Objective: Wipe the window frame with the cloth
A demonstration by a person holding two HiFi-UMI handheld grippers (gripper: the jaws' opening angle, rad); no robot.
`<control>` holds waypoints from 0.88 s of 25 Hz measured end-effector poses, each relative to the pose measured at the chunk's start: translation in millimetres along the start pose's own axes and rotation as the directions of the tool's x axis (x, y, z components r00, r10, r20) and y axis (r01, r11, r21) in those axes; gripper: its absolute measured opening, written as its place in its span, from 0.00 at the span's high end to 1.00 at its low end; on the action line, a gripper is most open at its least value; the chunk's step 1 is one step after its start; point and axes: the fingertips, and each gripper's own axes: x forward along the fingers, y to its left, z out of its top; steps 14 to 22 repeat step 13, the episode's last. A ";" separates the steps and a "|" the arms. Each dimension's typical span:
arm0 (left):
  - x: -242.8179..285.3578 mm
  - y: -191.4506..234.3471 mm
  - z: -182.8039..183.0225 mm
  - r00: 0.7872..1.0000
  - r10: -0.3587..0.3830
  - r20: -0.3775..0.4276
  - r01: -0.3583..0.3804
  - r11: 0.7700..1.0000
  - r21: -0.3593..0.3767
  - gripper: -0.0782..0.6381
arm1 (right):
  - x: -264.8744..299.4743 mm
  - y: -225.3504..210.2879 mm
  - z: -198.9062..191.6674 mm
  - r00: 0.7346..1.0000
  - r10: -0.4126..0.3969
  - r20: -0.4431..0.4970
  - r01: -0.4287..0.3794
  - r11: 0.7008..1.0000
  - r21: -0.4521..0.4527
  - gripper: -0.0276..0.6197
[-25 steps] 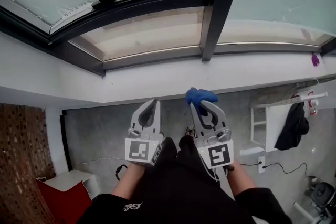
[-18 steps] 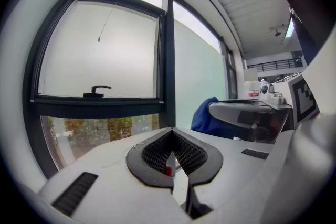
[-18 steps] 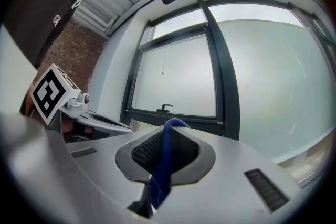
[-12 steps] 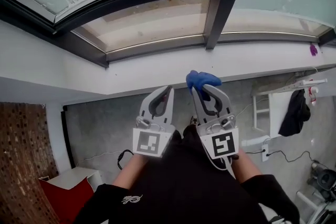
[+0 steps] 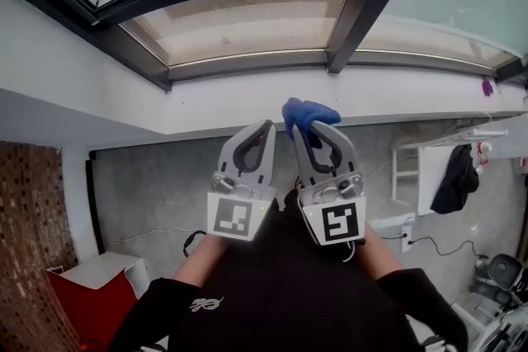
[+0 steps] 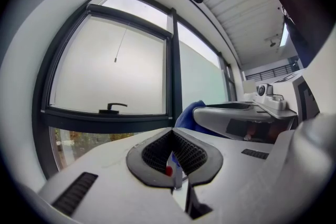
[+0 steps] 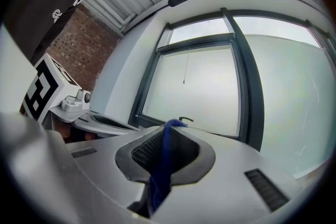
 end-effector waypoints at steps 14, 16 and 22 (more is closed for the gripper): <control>-15.6 8.9 1.9 1.000 0.019 0.016 -0.018 1.000 -0.021 0.89 | -1.6 19.5 2.2 1.000 0.015 -0.023 -0.015 0.999 -0.029 0.92; -15.6 8.9 1.9 1.000 0.019 0.016 -0.018 1.000 -0.021 0.89 | -1.6 19.5 2.2 1.000 0.015 -0.023 -0.015 0.999 -0.029 0.92; -15.6 8.9 1.9 1.000 0.019 0.016 -0.018 1.000 -0.021 0.89 | -1.6 19.5 2.2 1.000 0.015 -0.023 -0.015 0.999 -0.029 0.92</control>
